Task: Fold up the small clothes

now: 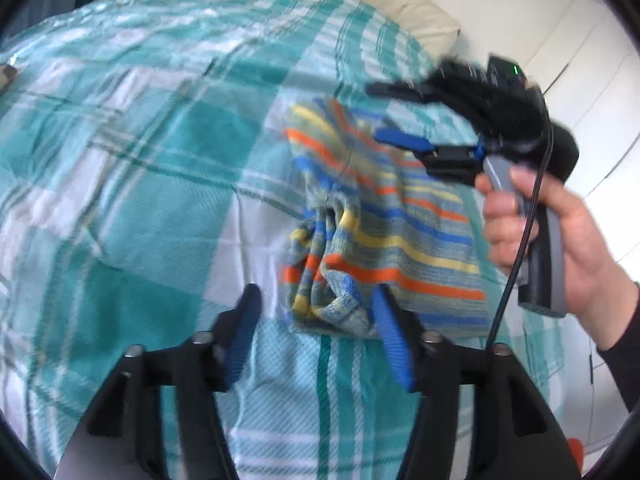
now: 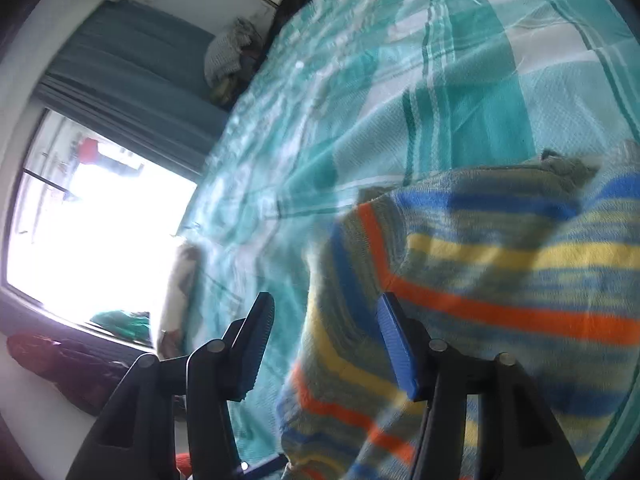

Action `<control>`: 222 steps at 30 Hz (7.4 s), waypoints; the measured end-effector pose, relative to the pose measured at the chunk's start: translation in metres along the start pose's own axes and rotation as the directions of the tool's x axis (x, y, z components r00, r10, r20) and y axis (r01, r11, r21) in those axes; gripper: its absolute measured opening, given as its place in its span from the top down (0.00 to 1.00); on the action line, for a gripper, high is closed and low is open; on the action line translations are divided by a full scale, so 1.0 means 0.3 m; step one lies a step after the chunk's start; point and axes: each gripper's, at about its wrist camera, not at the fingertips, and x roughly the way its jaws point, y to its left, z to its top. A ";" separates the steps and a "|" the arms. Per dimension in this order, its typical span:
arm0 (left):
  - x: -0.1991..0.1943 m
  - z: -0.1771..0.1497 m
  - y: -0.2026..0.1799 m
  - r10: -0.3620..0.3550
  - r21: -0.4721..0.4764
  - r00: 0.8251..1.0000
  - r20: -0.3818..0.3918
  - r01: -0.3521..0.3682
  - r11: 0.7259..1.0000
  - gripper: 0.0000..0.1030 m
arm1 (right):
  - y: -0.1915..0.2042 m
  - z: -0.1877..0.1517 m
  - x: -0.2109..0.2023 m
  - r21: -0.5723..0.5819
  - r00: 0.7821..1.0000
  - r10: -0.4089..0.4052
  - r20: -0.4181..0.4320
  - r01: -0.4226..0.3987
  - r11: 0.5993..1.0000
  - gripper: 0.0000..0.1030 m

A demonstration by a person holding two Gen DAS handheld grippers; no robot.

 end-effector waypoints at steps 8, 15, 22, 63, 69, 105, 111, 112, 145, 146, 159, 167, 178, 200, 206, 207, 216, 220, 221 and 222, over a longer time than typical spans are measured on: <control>0.038 0.103 -0.062 -0.018 0.123 1.000 0.026 0.014 0.992 0.35 | 0.069 -0.321 -0.301 -0.350 0.973 -0.223 0.057 0.228 0.908 0.57; 0.116 0.151 0.046 0.092 0.046 0.987 -0.130 -0.086 0.995 0.39 | -0.029 -0.599 -0.225 -0.399 0.936 -0.352 0.013 0.327 0.857 0.56; 0.035 0.285 0.019 -0.063 0.115 0.996 -0.058 0.070 0.991 0.09 | -0.038 -0.468 -0.440 -0.272 0.948 -0.265 0.174 0.305 0.913 0.29; 0.084 0.096 0.275 0.335 0.242 0.941 0.039 -0.334 0.911 0.00 | -0.264 -0.779 -0.425 0.028 0.700 -0.640 0.317 0.667 0.744 0.00; 0.083 0.095 0.274 0.335 0.241 0.941 0.039 -0.334 0.911 0.00 | -0.255 -0.795 -0.429 0.026 0.698 -0.643 0.316 0.671 0.741 0.00; 0.084 0.094 0.276 0.336 0.239 0.941 0.040 -0.336 0.911 0.00 | -0.264 -0.803 -0.434 0.035 0.705 -0.626 0.333 0.655 0.755 0.00; 0.096 0.097 0.270 0.348 0.243 0.937 0.041 -0.347 0.906 0.00 | -0.263 -0.802 -0.433 0.036 0.704 -0.627 0.334 0.655 0.755 0.00; 0.101 0.100 0.271 0.351 0.237 0.936 0.036 -0.349 0.907 0.00 | -0.265 -0.803 -0.434 0.036 0.705 -0.625 0.335 0.653 0.756 0.00; 0.059 0.331 -0.216 0.047 0.296 0.999 -0.026 -0.037 0.954 0.87 | 0.210 -0.327 -0.168 -0.287 0.764 -0.517 0.386 0.632 0.720 0.80; 0.012 0.360 -0.230 0.037 0.301 0.999 0.004 -0.037 0.953 0.87 | 0.242 -0.319 -0.203 -0.282 0.766 -0.492 0.412 0.621 0.731 0.80; -0.017 0.136 -0.036 0.321 0.279 0.944 -0.072 -0.290 0.915 0.31 | 0.061 -0.399 -0.312 -0.128 0.760 -0.598 0.255 0.639 0.758 0.05; -0.418 0.055 -0.219 0.375 0.306 0.907 0.190 -0.418 0.855 0.03 | 0.171 -0.700 -0.542 -0.167 0.759 -0.604 0.242 0.646 0.745 0.04; -0.632 -0.046 -0.384 0.415 0.297 0.881 0.228 -0.469 0.832 0.02 | 0.481 -0.836 -0.696 -0.269 0.772 -0.563 0.296 0.633 0.726 0.04; -0.879 -0.205 -0.557 0.407 0.302 0.898 0.166 -0.439 0.846 0.02 | 0.782 -1.100 -0.869 -0.157 0.701 -0.643 0.308 0.704 0.693 0.00; -0.881 -0.185 -0.559 0.415 0.292 0.892 0.181 -0.452 0.843 0.02 | 0.813 -1.091 -0.923 -0.143 0.653 -0.665 0.362 0.744 0.652 0.00; -0.875 -0.185 -0.554 0.412 0.290 0.895 0.171 -0.445 0.847 0.02 | 0.813 -1.091 -0.926 -0.142 0.648 -0.669 0.365 0.749 0.648 0.00; -0.873 -0.192 -0.571 0.356 0.298 0.919 0.170 -0.392 0.871 0.02 | 0.796 -1.088 -0.935 -0.127 0.642 -0.671 0.371 0.751 0.648 0.00; -0.866 -0.187 -0.571 0.359 0.292 0.918 0.169 -0.394 0.871 0.02 | 0.783 -1.090 -0.931 -0.122 0.643 -0.674 0.364 0.750 0.650 0.00; -0.866 -0.186 -0.571 0.364 0.292 0.915 0.173 -0.400 0.869 0.02 | 0.781 -1.089 -0.929 -0.122 0.643 -0.674 0.364 0.750 0.650 0.00; -0.865 -0.188 -0.572 0.368 0.295 0.913 0.178 -0.406 0.865 0.02 | 0.780 -1.088 -0.929 -0.121 0.643 -0.674 0.364 0.750 0.650 0.00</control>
